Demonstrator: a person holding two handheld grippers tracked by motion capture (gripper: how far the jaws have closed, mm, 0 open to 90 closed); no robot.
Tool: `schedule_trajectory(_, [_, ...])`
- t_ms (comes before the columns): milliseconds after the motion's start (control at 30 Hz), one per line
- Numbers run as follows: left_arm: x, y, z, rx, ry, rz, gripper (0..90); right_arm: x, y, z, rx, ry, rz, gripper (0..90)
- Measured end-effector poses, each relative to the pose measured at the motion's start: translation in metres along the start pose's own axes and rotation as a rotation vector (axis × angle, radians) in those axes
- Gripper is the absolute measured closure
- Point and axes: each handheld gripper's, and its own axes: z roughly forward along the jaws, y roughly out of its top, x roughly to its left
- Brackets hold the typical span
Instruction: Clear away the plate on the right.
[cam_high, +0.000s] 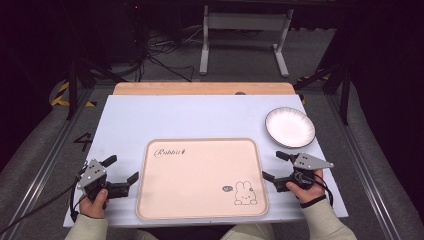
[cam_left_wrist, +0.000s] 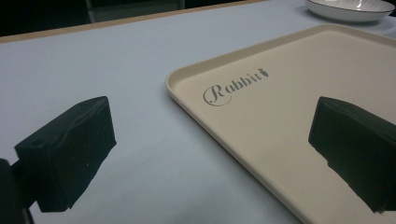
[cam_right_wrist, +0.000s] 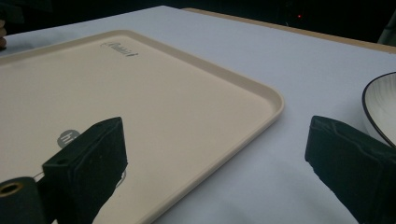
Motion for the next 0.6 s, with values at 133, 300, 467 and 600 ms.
schedule_trajectory(133, [-0.0003, -0.0001, 0.0000, 0.002, -0.002, -0.001, 0.9, -0.0003, 0.0002, 0.0008, 0.003, 0.003, 0.000, 5.8])
schedule_trajectory(300, [0.0003, -0.0001, -0.0002, 0.004, -0.004, -0.006, 0.9, -0.0025, -0.0005, -0.0010, -0.011, 0.002, 0.024, 5.7])
schedule_trajectory(467, [-0.0002, 0.0002, -0.0009, 0.009, -0.008, -0.005, 0.9, -0.0030, -0.0007, -0.0013, -0.017, 0.003, 0.030, 5.6])
schedule_trajectory(600, [-0.0006, 0.0006, -0.0022, 0.009, -0.005, -0.001, 0.9, -0.0034, -0.0006, -0.0015, -0.016, 0.003, 0.033, 5.6])
